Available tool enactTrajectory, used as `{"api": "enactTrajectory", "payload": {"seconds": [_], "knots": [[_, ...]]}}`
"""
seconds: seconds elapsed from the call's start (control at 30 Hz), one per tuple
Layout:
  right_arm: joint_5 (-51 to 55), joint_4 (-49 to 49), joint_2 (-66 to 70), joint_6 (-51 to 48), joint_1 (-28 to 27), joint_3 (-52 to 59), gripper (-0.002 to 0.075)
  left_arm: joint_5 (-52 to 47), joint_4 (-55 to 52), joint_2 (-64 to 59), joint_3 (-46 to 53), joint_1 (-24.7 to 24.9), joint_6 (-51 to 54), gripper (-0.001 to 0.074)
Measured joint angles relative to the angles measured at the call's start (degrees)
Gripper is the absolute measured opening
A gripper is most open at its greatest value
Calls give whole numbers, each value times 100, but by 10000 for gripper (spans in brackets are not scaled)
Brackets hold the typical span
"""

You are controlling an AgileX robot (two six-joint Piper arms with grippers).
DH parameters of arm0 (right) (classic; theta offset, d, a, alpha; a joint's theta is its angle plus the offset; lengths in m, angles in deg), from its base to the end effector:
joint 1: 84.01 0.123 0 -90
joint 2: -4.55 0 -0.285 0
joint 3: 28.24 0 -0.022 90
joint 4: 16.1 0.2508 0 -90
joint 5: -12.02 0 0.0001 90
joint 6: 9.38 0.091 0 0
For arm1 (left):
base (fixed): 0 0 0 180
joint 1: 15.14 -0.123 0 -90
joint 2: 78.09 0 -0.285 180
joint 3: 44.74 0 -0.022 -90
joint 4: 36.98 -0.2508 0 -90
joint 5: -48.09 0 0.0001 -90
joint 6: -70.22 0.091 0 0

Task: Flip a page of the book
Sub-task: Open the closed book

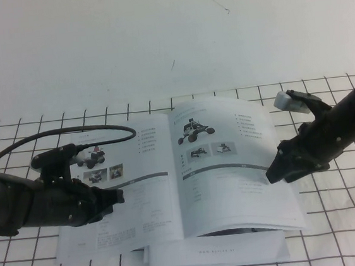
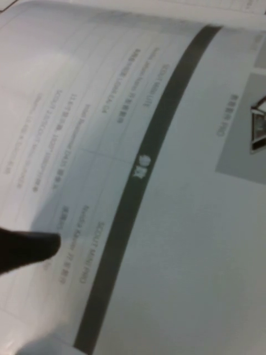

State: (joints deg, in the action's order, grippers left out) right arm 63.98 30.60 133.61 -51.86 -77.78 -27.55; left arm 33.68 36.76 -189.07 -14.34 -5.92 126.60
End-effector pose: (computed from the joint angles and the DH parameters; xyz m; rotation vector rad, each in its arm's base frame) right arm 0.3901 0.0951 0.1272 -0.4534 2.8035 0.8881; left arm 0.3181 -0.0738 0.1341 -0.0746 2.5676 -0.4830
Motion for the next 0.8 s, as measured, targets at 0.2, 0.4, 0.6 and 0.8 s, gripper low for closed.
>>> {"api": "enactTrajectory", "payload": {"seconds": [0.2,0.4,0.6,0.8], "knots": [[20,508,10,-172,9,0,404,0,0,0,0,0,0,-2],[367,1722,10,-793,21,0,404,0,0,0,0,0,0,-2],[421,1450,10,-843,47,-66,404,0,0,0,0,0,0,-2],[248,156,19,-334,14,-171,404,0,0,0,0,0,24,-2]]}}
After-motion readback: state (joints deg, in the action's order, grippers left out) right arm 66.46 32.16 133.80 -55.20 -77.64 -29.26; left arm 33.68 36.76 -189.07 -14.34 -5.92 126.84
